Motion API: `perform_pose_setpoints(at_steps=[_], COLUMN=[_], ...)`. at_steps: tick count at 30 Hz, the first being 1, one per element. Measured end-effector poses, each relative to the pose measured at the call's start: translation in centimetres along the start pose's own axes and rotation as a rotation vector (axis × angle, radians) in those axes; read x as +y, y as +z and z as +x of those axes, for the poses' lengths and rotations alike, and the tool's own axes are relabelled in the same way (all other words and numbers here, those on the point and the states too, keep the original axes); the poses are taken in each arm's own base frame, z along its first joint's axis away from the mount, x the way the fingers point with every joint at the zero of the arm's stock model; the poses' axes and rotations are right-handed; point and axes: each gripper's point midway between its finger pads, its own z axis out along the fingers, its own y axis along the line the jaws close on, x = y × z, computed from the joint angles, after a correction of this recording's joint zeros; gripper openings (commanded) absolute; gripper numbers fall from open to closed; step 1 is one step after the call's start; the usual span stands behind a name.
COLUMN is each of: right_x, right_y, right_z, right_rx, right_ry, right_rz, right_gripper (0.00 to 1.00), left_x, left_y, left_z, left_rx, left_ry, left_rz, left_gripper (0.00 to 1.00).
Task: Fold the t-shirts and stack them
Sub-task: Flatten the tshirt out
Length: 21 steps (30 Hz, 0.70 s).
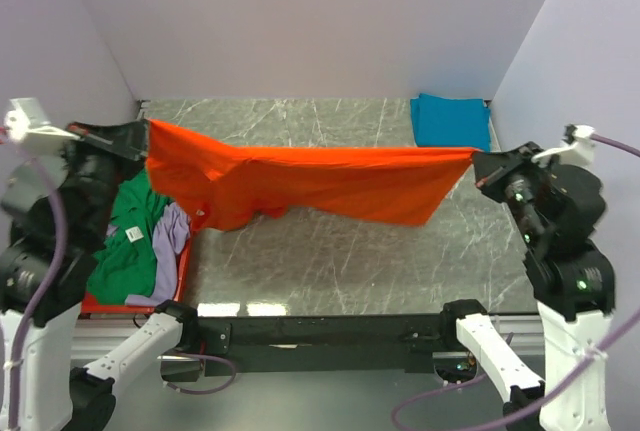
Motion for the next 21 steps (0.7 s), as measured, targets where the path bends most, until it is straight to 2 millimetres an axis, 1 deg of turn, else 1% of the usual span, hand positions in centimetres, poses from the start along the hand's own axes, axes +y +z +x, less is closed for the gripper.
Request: perform_pose_setpoints(at_steps=[1,3,6,7,9,11,13,16,17,18,19,20,21], right_x=[0.5,1.5,2.8,3.1,3.7,4.2,4.6,4.8,4.9,5.0,5.1,5.0,5.0], right_y=[-1.0,-2.3,-3.1,-3.0,-2.2,-0.4,2.1,6.6,8.4,9.9,11.8,13.8,15.9], right_z=[-0.9,-2.5,-4.4,-4.7,-5.3,-5.5,-5.7,-6.1,-6.2,-6.6,-6.6,-6.8,-6.7], right_rx=[-0.021,-0.063,-0.106,-0.109,-0.109,-0.091,-0.075,-0.051,-0.045,-0.047,-0.035,-0.026,-0.010], right_ry=[0.002,0.007,0.013,0.013,0.014,0.016,0.023,0.048,0.062,0.074,0.088,0.103,0.121], right_rz=[-0.012,-0.042,-0.077,-0.080,-0.089,-0.087,-0.080,-0.071,-0.071,-0.079,-0.084,-0.087,-0.091], right_gripper=[0.00,0.00,0.00,0.00,0.00,0.00,0.00,0.00,0.00,0.00,0.00,0.00,0.00], left_x=[-0.6,-1.8,-2.9,-3.2,-3.6,-4.0,-4.5,-5.0,-5.3,-5.4,-5.3,-5.0,-4.7], left_y=[-0.6,-1.4,-1.6,-1.3,0.0,2.0,5.0,10.4,12.1,15.1,17.0,19.8,21.7], left_z=[-0.9,-2.6,-3.8,-4.0,-4.0,-3.6,-2.8,-1.5,-1.5,-1.0,-0.9,-0.8,-0.9], left_rx=[-0.019,-0.054,-0.092,-0.101,-0.112,-0.120,-0.123,-0.123,-0.128,-0.123,-0.122,-0.111,-0.111], left_ry=[-0.011,-0.032,-0.050,-0.053,-0.051,-0.042,-0.020,0.016,0.023,0.033,0.038,0.045,0.044], left_rz=[0.020,0.057,0.089,0.094,0.088,0.077,0.061,0.033,0.033,0.029,0.029,0.027,0.028], left_gripper=[0.00,0.00,0.00,0.00,0.00,0.00,0.00,0.00,0.00,0.00,0.00,0.00,0.00])
